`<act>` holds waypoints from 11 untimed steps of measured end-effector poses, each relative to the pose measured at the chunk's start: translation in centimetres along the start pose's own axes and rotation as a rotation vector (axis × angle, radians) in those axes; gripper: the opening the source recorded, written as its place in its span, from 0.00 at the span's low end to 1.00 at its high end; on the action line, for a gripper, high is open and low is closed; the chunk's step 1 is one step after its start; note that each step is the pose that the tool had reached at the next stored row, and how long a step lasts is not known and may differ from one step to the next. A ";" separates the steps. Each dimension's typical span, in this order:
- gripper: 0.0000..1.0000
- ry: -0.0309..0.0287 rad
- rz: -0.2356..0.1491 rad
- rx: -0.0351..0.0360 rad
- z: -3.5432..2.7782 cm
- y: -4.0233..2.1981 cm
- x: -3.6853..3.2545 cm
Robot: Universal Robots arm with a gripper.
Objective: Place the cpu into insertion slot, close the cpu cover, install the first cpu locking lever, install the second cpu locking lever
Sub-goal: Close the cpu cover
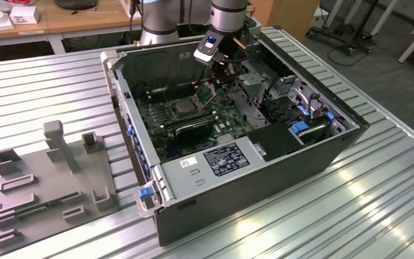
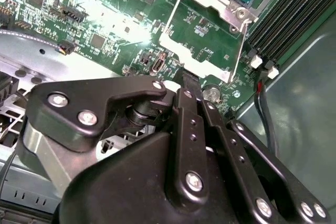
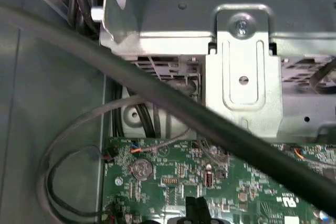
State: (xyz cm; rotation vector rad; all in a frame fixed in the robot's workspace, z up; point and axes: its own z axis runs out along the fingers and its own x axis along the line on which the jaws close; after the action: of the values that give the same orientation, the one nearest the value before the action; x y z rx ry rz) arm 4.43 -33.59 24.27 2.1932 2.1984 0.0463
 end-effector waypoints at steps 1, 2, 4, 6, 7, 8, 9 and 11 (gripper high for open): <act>0.10 -0.0001 0.000 -0.0002 0.00 -0.16 0.00; 0.10 -0.0002 0.000 -0.0008 0.00 -0.43 0.00; 0.10 -0.0002 0.000 -0.0027 0.00 -1.05 0.00; 0.10 -0.0001 0.000 -0.0039 0.00 -1.69 0.00; 0.10 0.0000 0.000 -0.0043 0.01 -1.99 0.00; 0.10 -0.0001 0.000 -0.0045 0.01 -2.29 0.00; 0.10 -0.0001 0.000 -0.0047 0.01 -2.61 0.00; 0.10 -0.0002 0.000 -0.0049 0.01 -3.18 0.00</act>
State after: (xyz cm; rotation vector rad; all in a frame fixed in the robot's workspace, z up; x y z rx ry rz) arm 1.26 -33.59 24.11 2.1906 2.1957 0.0514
